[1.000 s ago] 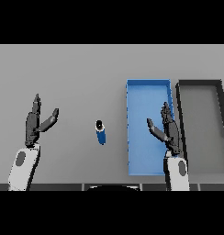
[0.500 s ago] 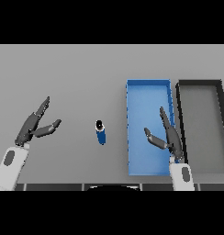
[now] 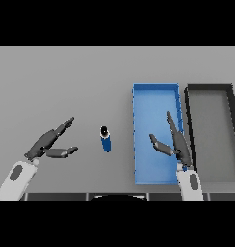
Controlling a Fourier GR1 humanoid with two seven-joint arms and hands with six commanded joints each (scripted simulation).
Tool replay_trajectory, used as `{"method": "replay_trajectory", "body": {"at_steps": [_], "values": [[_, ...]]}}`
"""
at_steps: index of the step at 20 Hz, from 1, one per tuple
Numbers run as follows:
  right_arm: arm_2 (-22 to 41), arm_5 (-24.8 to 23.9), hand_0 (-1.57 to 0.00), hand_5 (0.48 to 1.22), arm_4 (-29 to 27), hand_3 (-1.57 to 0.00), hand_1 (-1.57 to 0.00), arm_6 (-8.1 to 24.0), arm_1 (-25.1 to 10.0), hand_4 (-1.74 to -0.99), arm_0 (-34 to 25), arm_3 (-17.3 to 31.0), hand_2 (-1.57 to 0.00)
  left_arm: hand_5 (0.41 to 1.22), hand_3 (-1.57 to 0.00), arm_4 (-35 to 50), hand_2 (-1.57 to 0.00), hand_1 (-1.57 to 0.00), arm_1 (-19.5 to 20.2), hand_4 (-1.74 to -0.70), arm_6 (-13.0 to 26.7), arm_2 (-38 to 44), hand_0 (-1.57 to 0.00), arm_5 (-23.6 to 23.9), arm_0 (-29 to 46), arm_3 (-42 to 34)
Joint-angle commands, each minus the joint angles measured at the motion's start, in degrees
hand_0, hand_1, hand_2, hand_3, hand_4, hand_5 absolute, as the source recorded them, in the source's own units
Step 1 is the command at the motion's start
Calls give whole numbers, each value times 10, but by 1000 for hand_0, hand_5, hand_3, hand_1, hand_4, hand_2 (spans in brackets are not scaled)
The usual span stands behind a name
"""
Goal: Pick up the blue pipe and place it into the blue bin.
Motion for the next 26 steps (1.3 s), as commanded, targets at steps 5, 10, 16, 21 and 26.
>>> {"method": "replay_trajectory", "body": {"at_steps": [5,10,16,21,26], "values": [[4,-1,1,615,2,1,1,2,1,-1217,11,-23,1,475,1,-55,1,1,-41,-1176,16,-59,1,8,-3,-19],[4,0,1,622,-3,1,1,4,3,-1230,23,-34,1,465,1,-93,1,1,-95,-1193,11,-87,1,24,-22,20],[7,-4,1,610,5,1,1,1,7,-1212,26,-32,1,469,1,-101,1,1,-175,-1186,23,-105,1,20,-71,105],[4,-1,1,606,-1,1,1,8,5,-1202,27,-34,1,479,1,-120,1,1,-209,-1153,2,-115,1,18,-104,154],[-2,-3,1,603,-4,1,1,10,2,-1196,28,-31,1,585,-43,-106,-110,-40,-252,-1267,-25,-106,1,22,-119,193]]}}
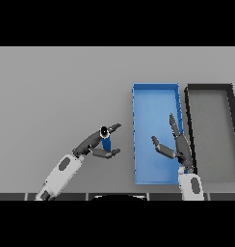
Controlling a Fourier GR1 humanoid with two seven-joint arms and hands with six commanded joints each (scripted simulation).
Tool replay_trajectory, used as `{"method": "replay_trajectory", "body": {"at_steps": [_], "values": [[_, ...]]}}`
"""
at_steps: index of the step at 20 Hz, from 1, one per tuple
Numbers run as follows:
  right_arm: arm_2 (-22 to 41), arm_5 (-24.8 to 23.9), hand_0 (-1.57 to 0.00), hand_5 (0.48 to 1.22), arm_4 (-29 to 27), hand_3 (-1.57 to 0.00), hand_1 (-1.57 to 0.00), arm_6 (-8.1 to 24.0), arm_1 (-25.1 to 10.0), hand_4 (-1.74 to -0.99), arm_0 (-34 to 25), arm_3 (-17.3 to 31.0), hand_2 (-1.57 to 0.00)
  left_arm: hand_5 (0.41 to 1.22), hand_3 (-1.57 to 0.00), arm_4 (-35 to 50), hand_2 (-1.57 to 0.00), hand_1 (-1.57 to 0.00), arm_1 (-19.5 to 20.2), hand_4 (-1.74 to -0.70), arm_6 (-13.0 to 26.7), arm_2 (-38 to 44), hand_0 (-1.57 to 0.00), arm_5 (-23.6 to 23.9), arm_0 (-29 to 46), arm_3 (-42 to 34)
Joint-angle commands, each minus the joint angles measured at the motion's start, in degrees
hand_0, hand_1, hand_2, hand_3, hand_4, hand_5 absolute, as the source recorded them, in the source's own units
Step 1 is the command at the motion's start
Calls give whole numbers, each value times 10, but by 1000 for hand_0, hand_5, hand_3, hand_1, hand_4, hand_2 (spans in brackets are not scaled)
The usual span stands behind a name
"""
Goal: Pick up the blue pipe and place it into the blue bin.
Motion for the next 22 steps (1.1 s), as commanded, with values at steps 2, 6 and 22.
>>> {"method": "replay_trajectory", "body": {"at_steps": [2,6,22], "values": [[1,2,1,605,-4,1,1,-7,2,-1198,4,-8,1,651,-215,0,-357,-265,-10,-1317,-1,2,-100,9,-1,5],[-3,5,1,604,-8,1,1,-1,-1,-1195,-2,1,1,988,-1009,3,-1035,-999,-28,-1526,-2,-5,-888,10,7,3],[-9,2,1,599,-2,1,1,-21,-11,-1149,3,1,1,1214,-1482,21,-1556,-1555,-41,-1734,6,-30,-1552,45,-14,-128]]}}
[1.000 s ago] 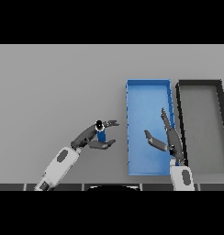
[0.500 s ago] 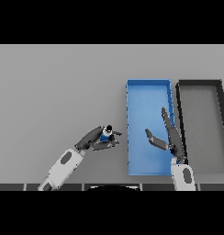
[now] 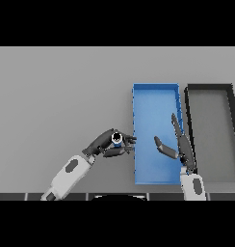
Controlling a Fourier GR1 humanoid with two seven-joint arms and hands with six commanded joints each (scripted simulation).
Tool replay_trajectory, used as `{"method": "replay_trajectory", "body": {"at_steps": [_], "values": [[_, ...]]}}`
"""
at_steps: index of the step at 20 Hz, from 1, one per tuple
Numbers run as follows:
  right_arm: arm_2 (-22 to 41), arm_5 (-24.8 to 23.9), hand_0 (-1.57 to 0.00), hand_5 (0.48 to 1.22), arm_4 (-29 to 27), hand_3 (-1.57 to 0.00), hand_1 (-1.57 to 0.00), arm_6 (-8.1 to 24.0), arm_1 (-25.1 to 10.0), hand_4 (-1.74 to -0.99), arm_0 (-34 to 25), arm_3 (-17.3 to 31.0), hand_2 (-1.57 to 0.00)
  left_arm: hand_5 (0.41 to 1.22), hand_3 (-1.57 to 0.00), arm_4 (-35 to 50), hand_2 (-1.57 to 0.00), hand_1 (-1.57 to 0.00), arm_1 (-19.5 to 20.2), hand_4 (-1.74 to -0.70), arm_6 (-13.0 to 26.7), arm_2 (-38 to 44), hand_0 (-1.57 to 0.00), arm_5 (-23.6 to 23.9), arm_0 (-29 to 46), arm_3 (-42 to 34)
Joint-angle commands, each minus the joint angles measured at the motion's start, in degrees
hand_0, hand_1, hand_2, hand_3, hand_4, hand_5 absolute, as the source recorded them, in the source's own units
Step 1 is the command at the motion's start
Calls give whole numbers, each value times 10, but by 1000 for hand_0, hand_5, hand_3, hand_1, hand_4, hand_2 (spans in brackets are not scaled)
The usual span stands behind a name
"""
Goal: Pick up the blue pipe and place it into the blue bin.
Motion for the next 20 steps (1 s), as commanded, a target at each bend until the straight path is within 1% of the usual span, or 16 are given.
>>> {"method": "replay_trajectory", "body": {"at_steps": [1,4,6,9,10,11,12,13,14,15,16,18,19,20], "values": [[2,0,1,601,1,1,1,-2,1,-1144,0,-1,1,1216,-1486,-2,-1559,-1558,2,-1736,12,0,-1556,1,-5,-4],[-1,2,1,606,0,1,1,-8,-5,-1133,3,-5,1,1218,-1495,-5,-1565,-1564,7,-1738,35,-5,-1563,3,-5,-20],[-3,5,1,605,-3,1,1,-4,-7,-1127,-1,-3,1,1219,-1496,-9,-1567,-1567,2,-1739,47,-7,-1566,8,-6,-18],[-1,11,1,605,-8,1,1,9,-6,-1178,-9,3,1,1219,-1495,-14,-1569,-1569,3,-1740,47,-9,-1568,7,-6,-17],[3,13,1,605,-9,1,1,11,-3,-1178,-9,0,1,1219,-1494,-17,-1569,-1569,4,-1740,44,-11,-1569,4,-4,-11],[1,18,1,605,-14,1,1,12,-5,-1176,-10,1,1,1219,-1495,-16,-1570,-1570,4,-1740,50,-11,-1569,5,-5,-16],[-3,30,1,615,-32,1,1,5,-8,-1186,-16,-8,1,1220,-1495,-17,-1570,-1570,4,-1741,48,-11,-1570,4,-6,-13],[-10,50,1,622,-62,1,1,-10,-13,-1196,-20,-13,1,1220,-1495,-15,-1570,-1570,10,-1741,44,-9,-1570,1,-3,-21],[-18,87,1,608,-115,1,1,-7,-21,-1195,-24,-24,1,1220,-1496,-19,-1570,-1570,9,-1741,48,-12,-1570,2,-1,-13],[-28,117,1,589,-161,1,1,9,-37,-1212,-40,-33,1,1220,-1497,-18,-1570,-1570,8,-1741,50,-10,-1570,1,-4,-13],[-24,146,1,572,-191,1,1,21,-52,-1231,-46,-50,1,1220,-1496,-16,-1571,-1571,2,-1741,54,-8,-1570,1,-13,-10],[-22,195,1,537,-255,1,1,55,-90,-1282,-64,-84,1,1221,-1494,-21,-1571,-1571,6,-1741,48,-12,-1571,1,-8,-15],[-13,211,1,515,-270,1,1,81,-107,-1303,-79,-100,1,1221,-1493,-24,-1571,-1571,4,-1741,52,-12,-1571,5,-12,-17],[-1,218,1,500,-293,1,1,113,-116,-1314,-96,-120,1,1221,-1491,-25,-1571,-1571,4,-1741,50,-11,-1571,4,-15,-13]]}}
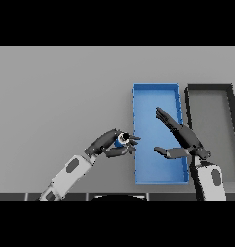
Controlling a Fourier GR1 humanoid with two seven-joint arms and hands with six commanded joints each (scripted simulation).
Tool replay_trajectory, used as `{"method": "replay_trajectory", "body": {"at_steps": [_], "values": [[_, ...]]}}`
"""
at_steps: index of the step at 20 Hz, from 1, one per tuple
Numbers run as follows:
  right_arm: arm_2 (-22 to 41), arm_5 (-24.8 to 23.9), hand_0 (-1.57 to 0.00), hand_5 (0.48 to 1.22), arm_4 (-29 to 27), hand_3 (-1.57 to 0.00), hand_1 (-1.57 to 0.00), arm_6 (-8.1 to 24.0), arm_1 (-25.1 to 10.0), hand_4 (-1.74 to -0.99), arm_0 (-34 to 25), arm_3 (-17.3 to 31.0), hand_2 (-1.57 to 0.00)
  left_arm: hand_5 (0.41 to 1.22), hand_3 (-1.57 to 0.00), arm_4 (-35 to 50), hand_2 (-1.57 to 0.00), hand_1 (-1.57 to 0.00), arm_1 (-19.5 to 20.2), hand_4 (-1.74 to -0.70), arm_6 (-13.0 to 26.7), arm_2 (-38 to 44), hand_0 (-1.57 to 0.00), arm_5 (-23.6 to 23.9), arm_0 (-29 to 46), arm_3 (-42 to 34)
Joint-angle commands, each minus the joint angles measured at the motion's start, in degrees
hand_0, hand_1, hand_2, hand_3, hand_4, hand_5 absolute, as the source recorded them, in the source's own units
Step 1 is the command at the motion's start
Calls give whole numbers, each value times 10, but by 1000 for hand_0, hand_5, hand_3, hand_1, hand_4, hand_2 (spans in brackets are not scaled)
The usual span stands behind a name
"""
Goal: Pick up the blue pipe and place it into the blue bin.
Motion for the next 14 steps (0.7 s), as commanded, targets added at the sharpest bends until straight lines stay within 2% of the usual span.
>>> {"method": "replay_trajectory", "body": {"at_steps": [1,3,4,8,9,11,14], "values": [[9,9,1,501,-8,1,1,15,-7,-1319,-15,-8,1,1221,-1489,4,-1571,-1571,-1,-1741,3,3,-1571,-1,-5,0],[28,23,1,502,-32,1,1,58,-20,-1306,-48,-17,1,1221,-1487,0,-1571,-1571,2,-1741,-5,4,-1571,-4,-4,6],[44,29,1,503,-35,1,1,72,-14,-1309,-63,-18,1,1221,-1486,0,-1571,-1571,-1,-1741,-6,3,-1571,-4,-4,8],[84,59,1,523,3,1,1,74,-2,-1294,-124,-1,1,1221,-1486,4,-1571,-1571,-2,-1741,-4,3,-1571,-7,-5,3],[90,66,1,527,-7,1,1,86,1,-1276,-138,8,1,1221,-1486,5,-1571,-1571,0,-1741,-9,5,-1571,-10,-5,5],[113,73,1,530,7,1,1,95,17,-1241,-156,15,1,1221,-1502,8,-1571,-1571,3,-1741,-21,-1,-1571,-19,8,2],[134,74,1,532,8,1,1,117,43,-1227,-189,32,1,1221,-1532,20,-1571,-1571,4,-1741,-14,6,-1571,-28,-1,0]]}}
